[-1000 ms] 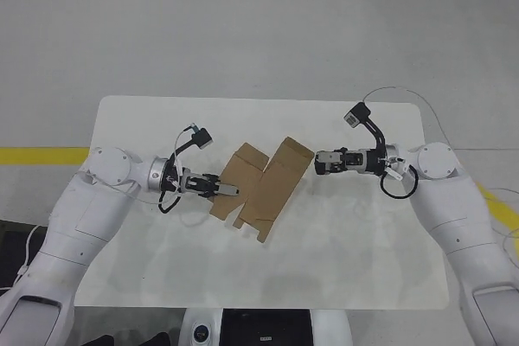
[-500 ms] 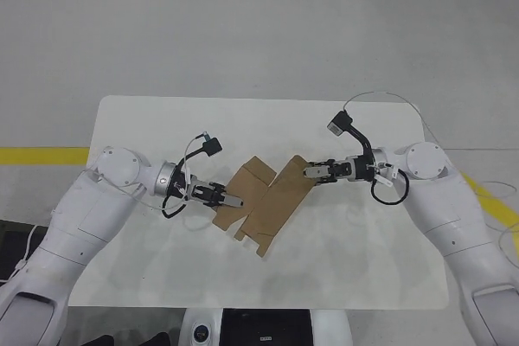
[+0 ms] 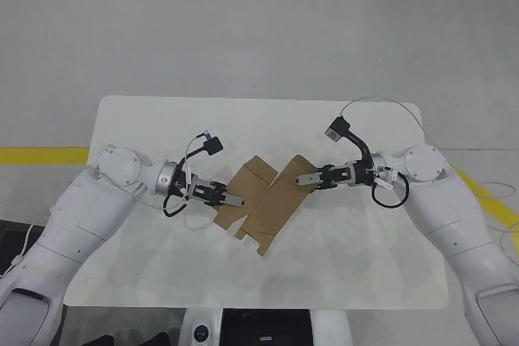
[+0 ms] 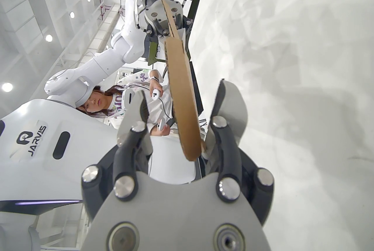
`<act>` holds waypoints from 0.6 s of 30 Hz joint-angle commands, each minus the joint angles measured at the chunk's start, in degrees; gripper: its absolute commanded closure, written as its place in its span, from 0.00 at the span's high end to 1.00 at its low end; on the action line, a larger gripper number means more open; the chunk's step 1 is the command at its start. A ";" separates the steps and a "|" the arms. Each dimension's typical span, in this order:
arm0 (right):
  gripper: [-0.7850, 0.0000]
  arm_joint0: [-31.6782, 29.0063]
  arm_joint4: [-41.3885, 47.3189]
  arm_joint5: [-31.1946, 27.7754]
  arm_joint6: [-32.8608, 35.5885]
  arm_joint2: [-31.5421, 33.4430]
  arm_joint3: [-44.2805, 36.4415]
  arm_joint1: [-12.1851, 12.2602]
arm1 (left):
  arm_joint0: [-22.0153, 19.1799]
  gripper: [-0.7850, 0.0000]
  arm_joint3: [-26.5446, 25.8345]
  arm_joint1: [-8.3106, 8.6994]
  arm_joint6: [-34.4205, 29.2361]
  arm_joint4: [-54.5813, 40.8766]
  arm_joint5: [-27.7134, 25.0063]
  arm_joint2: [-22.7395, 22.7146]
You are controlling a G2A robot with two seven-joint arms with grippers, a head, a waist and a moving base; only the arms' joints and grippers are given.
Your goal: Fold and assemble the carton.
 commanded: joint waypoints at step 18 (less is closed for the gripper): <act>0.00 1.10 3.01 -2.50 -2.50 -1.93 1.71 0.84 | -2.33 1.00 7.33 0.65 3.77 -10.42 -3.47 -1.10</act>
